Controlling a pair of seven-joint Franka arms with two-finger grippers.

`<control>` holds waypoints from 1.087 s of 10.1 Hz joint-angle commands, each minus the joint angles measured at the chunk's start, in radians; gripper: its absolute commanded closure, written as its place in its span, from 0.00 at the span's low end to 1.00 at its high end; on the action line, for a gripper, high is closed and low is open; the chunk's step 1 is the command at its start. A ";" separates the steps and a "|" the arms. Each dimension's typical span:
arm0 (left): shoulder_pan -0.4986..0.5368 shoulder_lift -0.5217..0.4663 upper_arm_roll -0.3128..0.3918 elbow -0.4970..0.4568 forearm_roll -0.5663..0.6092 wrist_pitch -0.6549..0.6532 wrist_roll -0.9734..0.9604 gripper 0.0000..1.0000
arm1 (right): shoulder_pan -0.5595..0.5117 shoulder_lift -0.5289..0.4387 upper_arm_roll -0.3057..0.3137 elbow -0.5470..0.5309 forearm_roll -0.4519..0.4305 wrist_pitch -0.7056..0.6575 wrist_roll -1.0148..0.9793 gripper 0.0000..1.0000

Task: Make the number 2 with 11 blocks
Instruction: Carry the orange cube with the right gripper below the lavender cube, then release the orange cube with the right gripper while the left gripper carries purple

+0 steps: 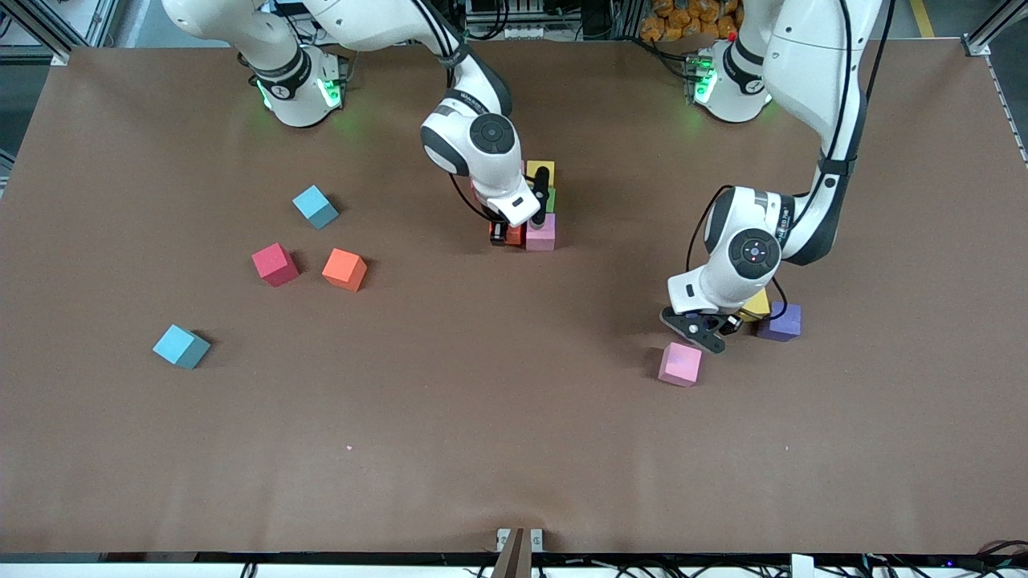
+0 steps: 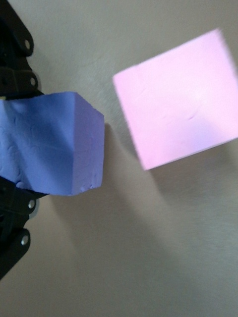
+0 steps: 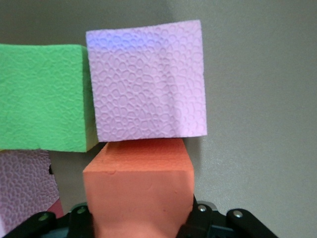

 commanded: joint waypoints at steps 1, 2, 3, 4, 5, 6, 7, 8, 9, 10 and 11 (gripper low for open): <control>-0.010 -0.045 -0.009 0.022 -0.021 -0.010 -0.083 0.90 | 0.006 0.014 -0.006 0.016 -0.014 0.006 -0.010 0.74; -0.010 -0.055 -0.027 0.031 -0.021 -0.010 -0.128 0.90 | 0.005 0.025 -0.006 0.030 -0.014 0.006 -0.010 0.74; -0.010 -0.059 -0.041 0.037 -0.022 -0.013 -0.172 0.90 | 0.005 0.034 -0.008 0.041 -0.014 0.006 -0.010 0.74; -0.010 -0.063 -0.059 0.050 -0.022 -0.014 -0.229 0.90 | 0.005 0.040 -0.008 0.048 -0.016 0.004 -0.009 0.74; -0.010 -0.065 -0.084 0.063 -0.022 -0.014 -0.304 0.90 | 0.005 0.046 -0.008 0.054 -0.015 0.006 -0.009 0.74; -0.010 -0.065 -0.113 0.076 -0.022 -0.014 -0.384 0.90 | 0.005 0.048 -0.008 0.055 -0.014 0.006 -0.009 0.73; -0.010 -0.063 -0.138 0.092 -0.022 -0.013 -0.465 0.90 | 0.005 0.048 -0.008 0.056 -0.014 0.004 -0.006 0.62; -0.010 -0.063 -0.161 0.105 -0.022 -0.014 -0.543 0.90 | 0.005 0.048 -0.008 0.056 -0.014 0.006 -0.006 0.23; -0.010 -0.065 -0.179 0.108 -0.022 -0.014 -0.600 0.90 | 0.002 0.046 -0.008 0.056 -0.014 0.004 -0.006 0.00; -0.002 -0.074 -0.202 0.106 -0.022 -0.014 -0.654 0.90 | -0.002 0.042 -0.008 0.055 -0.014 0.000 -0.006 0.00; 0.000 -0.081 -0.216 0.106 -0.022 -0.016 -0.699 0.90 | -0.003 0.026 -0.008 0.055 -0.013 -0.013 -0.004 0.00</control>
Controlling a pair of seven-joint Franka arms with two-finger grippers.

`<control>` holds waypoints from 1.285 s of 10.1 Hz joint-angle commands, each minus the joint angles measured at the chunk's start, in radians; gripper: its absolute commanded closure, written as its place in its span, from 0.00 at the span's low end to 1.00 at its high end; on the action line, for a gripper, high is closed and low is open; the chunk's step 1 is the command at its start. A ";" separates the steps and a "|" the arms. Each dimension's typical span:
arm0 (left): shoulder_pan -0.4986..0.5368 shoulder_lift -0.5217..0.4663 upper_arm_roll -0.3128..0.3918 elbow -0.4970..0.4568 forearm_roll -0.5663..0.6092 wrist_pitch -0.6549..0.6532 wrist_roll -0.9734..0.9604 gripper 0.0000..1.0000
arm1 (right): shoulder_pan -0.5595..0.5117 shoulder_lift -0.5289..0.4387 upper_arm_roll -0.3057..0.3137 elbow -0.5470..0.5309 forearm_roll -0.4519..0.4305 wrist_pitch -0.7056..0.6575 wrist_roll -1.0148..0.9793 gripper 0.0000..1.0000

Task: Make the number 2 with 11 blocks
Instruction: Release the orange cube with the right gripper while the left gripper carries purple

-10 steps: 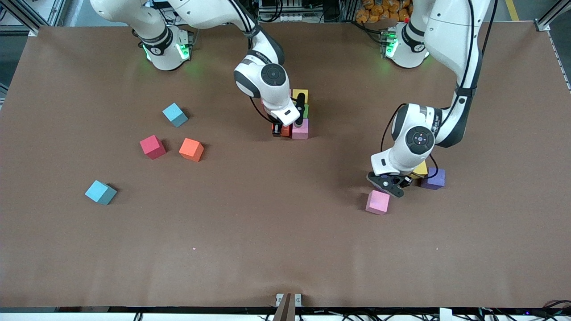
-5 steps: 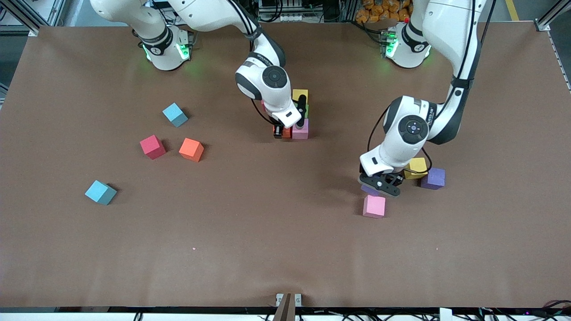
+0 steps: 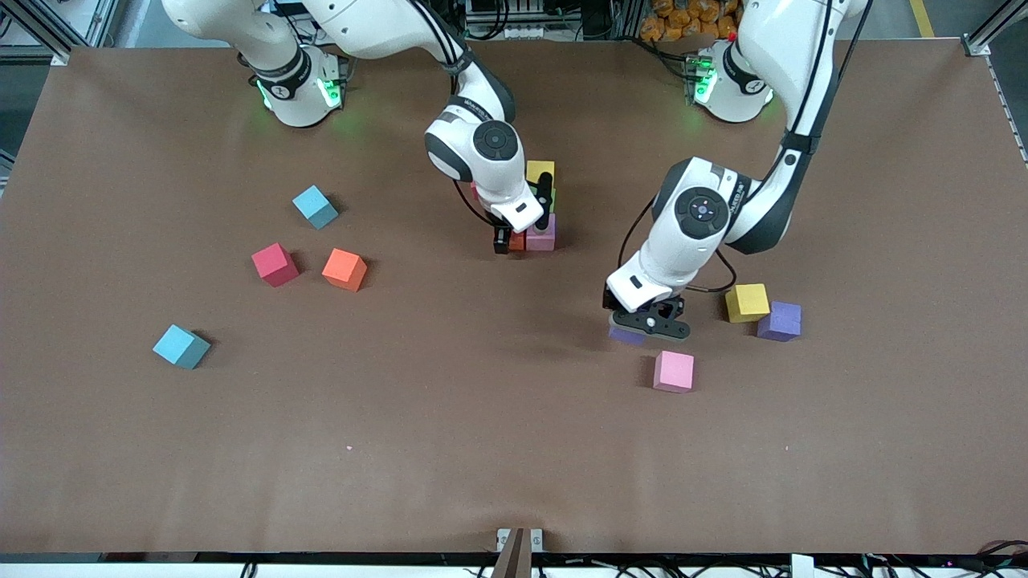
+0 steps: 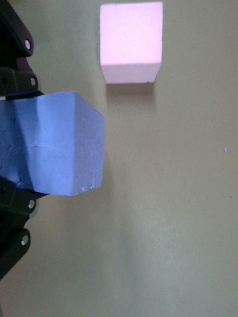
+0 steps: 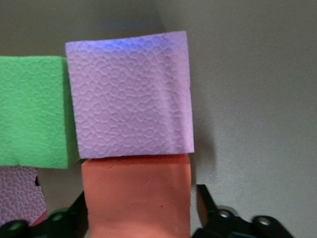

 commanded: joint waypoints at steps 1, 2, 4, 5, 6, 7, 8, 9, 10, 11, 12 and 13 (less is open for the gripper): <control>0.011 -0.040 -0.037 -0.002 -0.018 -0.040 -0.115 0.90 | -0.006 -0.033 -0.002 0.015 -0.012 -0.020 0.005 0.00; 0.013 -0.056 -0.049 -0.002 -0.018 -0.060 -0.168 0.90 | -0.009 -0.070 -0.002 0.015 -0.011 -0.066 0.006 0.00; 0.013 -0.076 -0.063 0.005 -0.018 -0.085 -0.252 0.90 | -0.032 -0.150 -0.005 0.015 -0.008 -0.175 0.008 0.00; 0.013 -0.074 -0.081 0.015 -0.020 -0.087 -0.315 0.90 | -0.067 -0.188 -0.007 0.015 0.000 -0.233 0.008 0.00; 0.004 -0.070 -0.086 0.031 -0.020 -0.087 -0.393 0.90 | -0.128 -0.225 -0.005 0.015 0.003 -0.277 0.008 0.00; -0.009 -0.065 -0.088 0.039 -0.020 -0.085 -0.479 0.90 | -0.192 -0.251 -0.007 0.015 0.003 -0.304 0.008 0.00; -0.016 -0.062 -0.100 0.047 -0.020 -0.087 -0.555 0.90 | -0.283 -0.268 -0.008 0.013 0.003 -0.313 0.008 0.00; -0.020 -0.060 -0.110 0.047 -0.018 -0.087 -0.614 0.90 | -0.378 -0.286 -0.007 0.012 0.003 -0.321 0.008 0.00; -0.021 -0.062 -0.120 0.048 -0.018 -0.087 -0.642 0.90 | -0.468 -0.293 -0.008 0.012 0.003 -0.325 0.018 0.00; -0.021 -0.059 -0.132 0.058 -0.020 -0.085 -0.683 0.90 | -0.548 -0.285 -0.008 0.007 0.003 -0.325 0.058 0.00; -0.035 -0.039 -0.146 0.079 -0.018 -0.085 -0.772 0.90 | -0.611 -0.280 -0.010 -0.011 0.001 -0.318 0.098 0.00; -0.064 -0.016 -0.153 0.117 -0.018 -0.085 -0.900 0.90 | -0.683 -0.280 -0.011 -0.037 0.001 -0.315 0.121 0.00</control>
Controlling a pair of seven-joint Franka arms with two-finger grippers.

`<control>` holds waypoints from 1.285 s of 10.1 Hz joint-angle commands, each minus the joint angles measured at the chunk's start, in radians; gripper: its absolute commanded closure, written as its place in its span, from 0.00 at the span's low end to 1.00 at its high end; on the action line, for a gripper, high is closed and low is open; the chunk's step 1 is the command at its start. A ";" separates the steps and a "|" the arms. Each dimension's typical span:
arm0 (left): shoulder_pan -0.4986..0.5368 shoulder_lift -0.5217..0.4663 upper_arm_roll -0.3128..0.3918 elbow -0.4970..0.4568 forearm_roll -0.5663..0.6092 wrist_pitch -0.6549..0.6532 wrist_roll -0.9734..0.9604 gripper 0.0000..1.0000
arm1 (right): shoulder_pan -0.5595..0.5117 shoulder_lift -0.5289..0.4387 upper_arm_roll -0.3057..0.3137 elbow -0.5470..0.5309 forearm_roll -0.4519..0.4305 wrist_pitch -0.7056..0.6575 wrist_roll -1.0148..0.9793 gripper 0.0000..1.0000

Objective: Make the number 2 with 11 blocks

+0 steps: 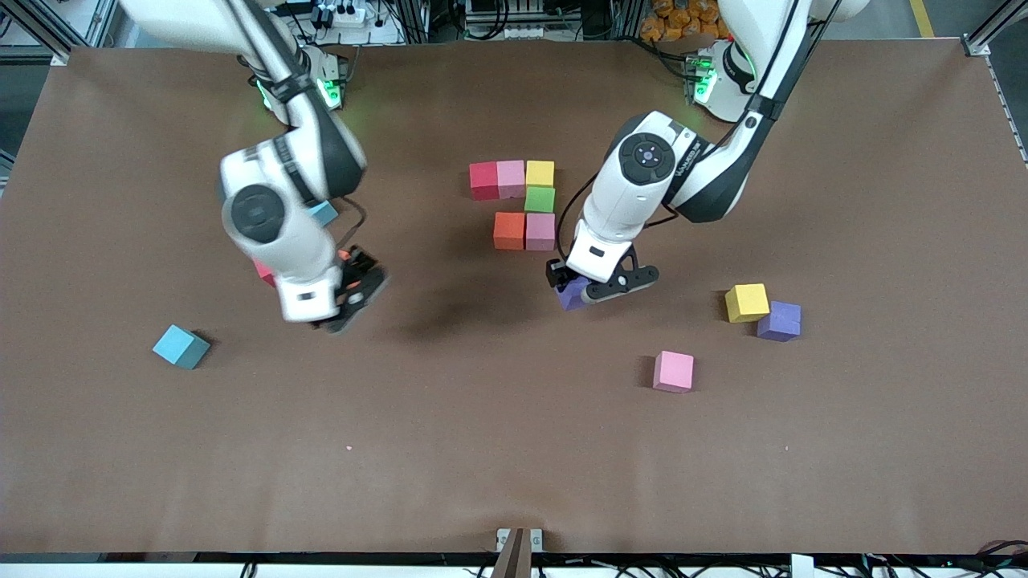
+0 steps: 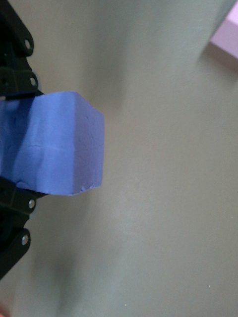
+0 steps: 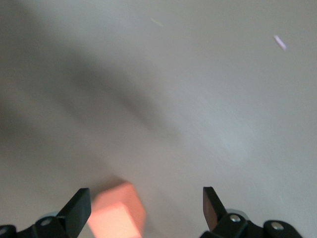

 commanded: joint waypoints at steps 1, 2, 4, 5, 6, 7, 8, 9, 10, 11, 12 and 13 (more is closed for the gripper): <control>-0.063 0.059 -0.012 0.101 -0.015 -0.016 -0.264 0.90 | -0.146 -0.018 0.021 -0.090 -0.001 0.018 0.071 0.00; -0.097 0.087 -0.013 0.142 -0.013 -0.016 -0.402 0.90 | -0.186 -0.033 0.021 -0.152 -0.001 0.052 0.072 0.00; -0.161 0.144 -0.012 0.214 -0.013 -0.016 -0.640 0.90 | -0.257 -0.085 0.021 -0.281 -0.001 0.112 0.072 0.00; -0.190 0.174 -0.010 0.239 -0.006 -0.016 -0.778 0.90 | -0.265 -0.098 0.021 -0.335 -0.001 0.139 0.072 0.00; -0.223 0.222 -0.007 0.295 -0.001 -0.016 -0.900 0.90 | -0.262 -0.110 0.022 -0.401 0.001 0.209 0.077 0.00; -0.241 0.254 -0.001 0.323 -0.003 -0.016 -1.004 0.90 | -0.253 -0.113 0.025 -0.433 0.001 0.238 0.148 0.00; -0.261 0.277 0.000 0.342 -0.001 -0.016 -1.105 0.90 | -0.216 -0.116 0.028 -0.437 0.001 0.224 0.263 0.00; -0.280 0.284 0.000 0.342 0.002 -0.016 -1.219 0.90 | -0.185 -0.118 0.028 -0.437 0.001 0.215 0.367 0.00; -0.286 0.293 0.000 0.340 0.010 -0.016 -1.302 0.90 | -0.164 -0.113 0.030 -0.435 0.002 0.215 0.462 0.00; -0.296 0.302 -0.001 0.340 0.008 -0.016 -1.360 0.90 | -0.150 -0.110 0.033 -0.435 0.007 0.213 0.556 0.00; -0.301 0.313 -0.001 0.342 0.010 -0.016 -1.440 0.90 | -0.130 -0.107 0.033 -0.432 0.019 0.209 0.622 0.00; -0.312 0.326 -0.001 0.342 0.011 -0.016 -1.480 0.90 | -0.118 -0.107 0.033 -0.429 0.053 0.207 0.655 0.00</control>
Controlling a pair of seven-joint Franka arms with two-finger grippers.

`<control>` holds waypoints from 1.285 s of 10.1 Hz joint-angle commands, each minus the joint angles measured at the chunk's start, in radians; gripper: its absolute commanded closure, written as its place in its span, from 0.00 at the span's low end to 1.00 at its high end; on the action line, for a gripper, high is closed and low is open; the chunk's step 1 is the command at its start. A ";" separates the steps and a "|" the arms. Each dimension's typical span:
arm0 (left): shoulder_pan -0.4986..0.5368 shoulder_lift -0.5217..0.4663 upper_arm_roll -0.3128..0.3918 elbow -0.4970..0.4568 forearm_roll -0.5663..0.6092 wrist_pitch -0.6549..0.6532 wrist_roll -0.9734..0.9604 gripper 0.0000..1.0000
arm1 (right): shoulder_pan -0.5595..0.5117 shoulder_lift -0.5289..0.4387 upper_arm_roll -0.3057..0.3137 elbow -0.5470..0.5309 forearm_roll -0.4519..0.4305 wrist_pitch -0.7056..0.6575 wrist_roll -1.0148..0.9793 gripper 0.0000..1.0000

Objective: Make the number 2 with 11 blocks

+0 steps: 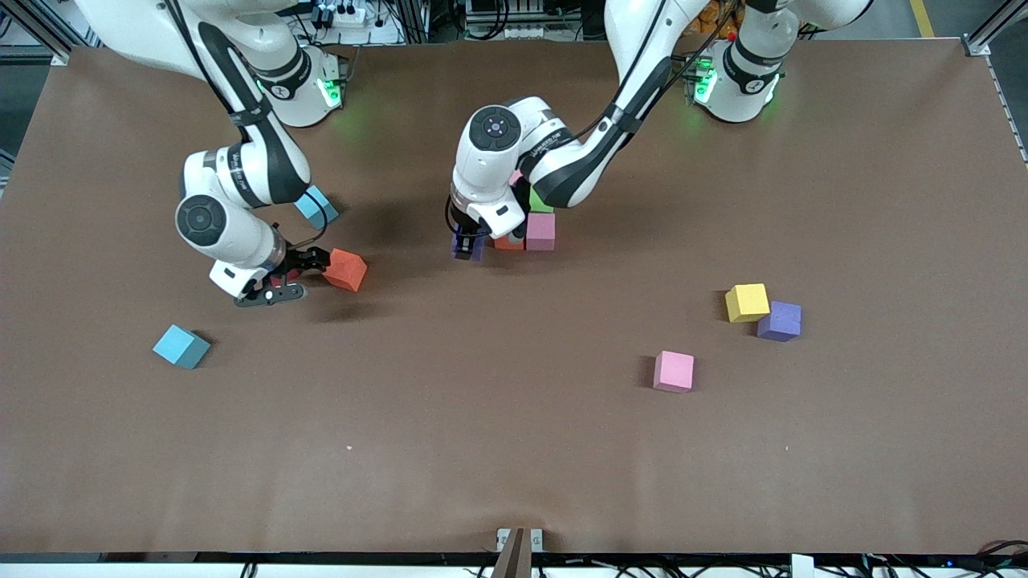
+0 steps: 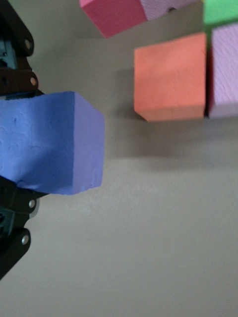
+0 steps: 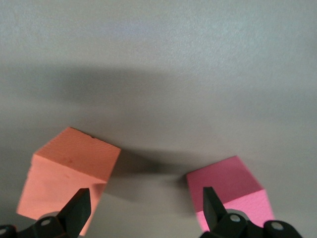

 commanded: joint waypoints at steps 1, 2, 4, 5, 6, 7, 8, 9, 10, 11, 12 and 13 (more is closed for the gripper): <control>-0.027 0.040 0.013 0.030 0.009 -0.016 -0.091 0.90 | 0.012 -0.032 0.002 -0.021 0.090 -0.007 0.084 0.00; -0.037 0.059 0.013 0.030 0.011 -0.016 -0.111 0.90 | 0.012 -0.029 0.002 -0.019 0.162 -0.006 0.087 0.00; -0.043 0.074 0.010 0.027 0.014 -0.016 -0.118 0.90 | 0.012 -0.028 0.001 -0.019 0.275 -0.006 0.095 0.00; -0.046 0.077 0.009 0.025 0.015 -0.016 -0.118 0.90 | 0.025 -0.023 0.001 -0.018 0.291 -0.006 0.148 0.00; -0.046 0.089 0.009 0.025 0.030 -0.016 -0.118 0.90 | 0.069 -0.017 -0.001 -0.016 0.291 0.005 0.197 0.00; -0.046 0.099 0.006 0.025 0.043 -0.016 -0.118 0.89 | 0.090 -0.005 -0.002 -0.016 0.291 0.019 0.219 0.00; -0.046 0.105 0.006 0.024 0.044 -0.016 -0.118 0.89 | 0.090 0.007 -0.002 -0.018 0.291 0.037 0.221 0.00; -0.046 0.105 0.006 0.021 0.044 -0.016 -0.118 0.87 | 0.091 0.021 -0.002 -0.018 0.291 0.054 0.221 0.00; -0.046 0.105 0.003 0.018 0.044 -0.016 -0.116 0.87 | 0.105 0.033 -0.002 -0.021 0.290 0.075 0.219 0.00; -0.046 0.105 0.003 0.016 0.044 -0.016 -0.118 0.87 | 0.122 0.046 -0.004 -0.021 0.290 0.086 0.219 0.00; -0.046 0.103 0.000 0.012 0.043 -0.022 -0.119 0.87 | 0.122 0.053 -0.004 -0.021 0.287 0.089 0.219 0.00; -0.044 0.103 -0.007 0.005 0.044 -0.033 -0.119 0.87 | 0.122 0.063 -0.005 -0.021 0.282 0.099 0.219 0.00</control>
